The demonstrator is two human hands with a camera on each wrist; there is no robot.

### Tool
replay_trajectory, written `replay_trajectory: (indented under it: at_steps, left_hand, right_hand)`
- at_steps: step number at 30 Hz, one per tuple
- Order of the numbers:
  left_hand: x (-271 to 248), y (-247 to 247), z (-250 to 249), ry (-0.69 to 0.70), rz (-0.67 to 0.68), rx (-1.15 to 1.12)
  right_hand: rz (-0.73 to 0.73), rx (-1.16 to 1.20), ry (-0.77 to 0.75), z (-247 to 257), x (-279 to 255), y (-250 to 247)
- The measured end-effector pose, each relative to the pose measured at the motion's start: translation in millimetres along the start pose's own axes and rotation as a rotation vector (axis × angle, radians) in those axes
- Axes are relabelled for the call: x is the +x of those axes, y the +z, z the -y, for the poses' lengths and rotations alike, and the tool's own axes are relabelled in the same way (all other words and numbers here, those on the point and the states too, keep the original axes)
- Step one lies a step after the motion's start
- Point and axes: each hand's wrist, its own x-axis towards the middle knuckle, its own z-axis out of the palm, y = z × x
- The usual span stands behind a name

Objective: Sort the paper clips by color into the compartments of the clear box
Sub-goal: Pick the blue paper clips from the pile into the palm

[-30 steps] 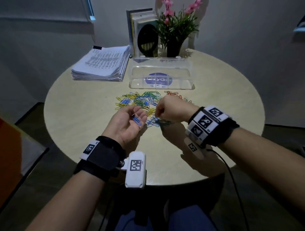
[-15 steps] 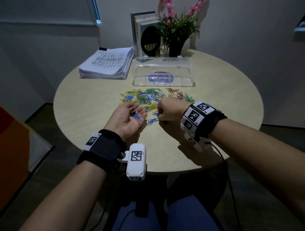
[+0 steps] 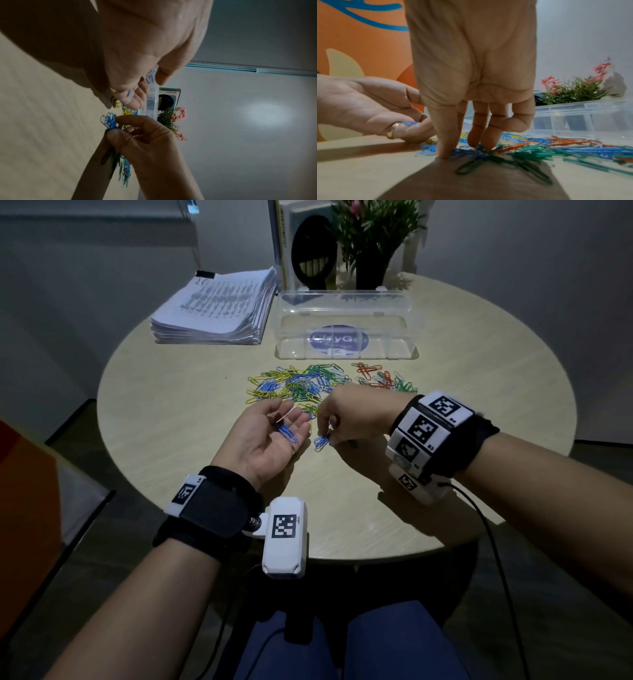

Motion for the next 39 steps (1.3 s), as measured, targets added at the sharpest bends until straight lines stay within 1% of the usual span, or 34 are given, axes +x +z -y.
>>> replay_trajectory:
  at_steps: [4, 7, 11, 15, 17, 20, 22, 24, 27, 30, 33, 39]
  left_hand:
    - [-1.5, -4.3, -2.2, 0.000, 0.008, -0.002]
    - [-2.7, -6.8, -4.7, 0.006, 0.000, 0.004]
    - [-5.0, -6.0, -5.8, -0.011, 0.030, 0.002]
    - [0.1, -0.7, -7.4, -0.042, 0.085, -0.072]
    - [2.5, 4.3, -8.0, -0.065, 0.129, -0.109]
    - [6.7, 8.1, -8.8, -0.057, 0.164, -0.167]
    - [9.3, 7.7, -9.5, -0.042, 0.141, -0.182]
    - [11.4, 4.3, -10.9, -0.037, 0.117, -0.188]
    - [15.1, -1.2, -14.2, -0.040, 0.076, -0.145]
    - [20.8, -4.3, -15.3, -0.039, 0.023, -0.115]
    - [25.7, -4.9, -13.3, -0.035, 0.022, -0.116]
    - [29.3, 2.2, -10.4, -0.010, 0.085, -0.116]
  right_hand:
    - [0.073, -0.068, 0.020, 5.3, 4.3, -2.4]
    - [0.087, -0.033, 0.043, 5.1, 2.8, -9.3]
    - [0.007, 0.145, 0.041, 1.6, 1.3, -23.5]
    - [-0.013, 0.404, 0.015, 2.8, 6.7, -35.2]
    - [-0.027, 0.500, -0.007, 6.3, 8.2, -38.7]
    - [-0.071, 0.604, -0.030, 11.5, 9.8, -41.9]
    - [-0.120, 0.578, -0.011, 6.2, 13.2, -45.9]
    - [-0.132, 0.467, 0.033, -3.6, 17.7, -48.5]
    - [-0.024, 0.188, 0.054, -10.1, 22.2, -41.2]
    - [0.072, 0.031, 0.043, -10.3, 24.6, -25.2]
    - [0.078, -0.033, 0.041, -11.0, 26.0, -17.9]
    - [0.097, -0.094, 0.028, -11.4, 32.5, -18.1]
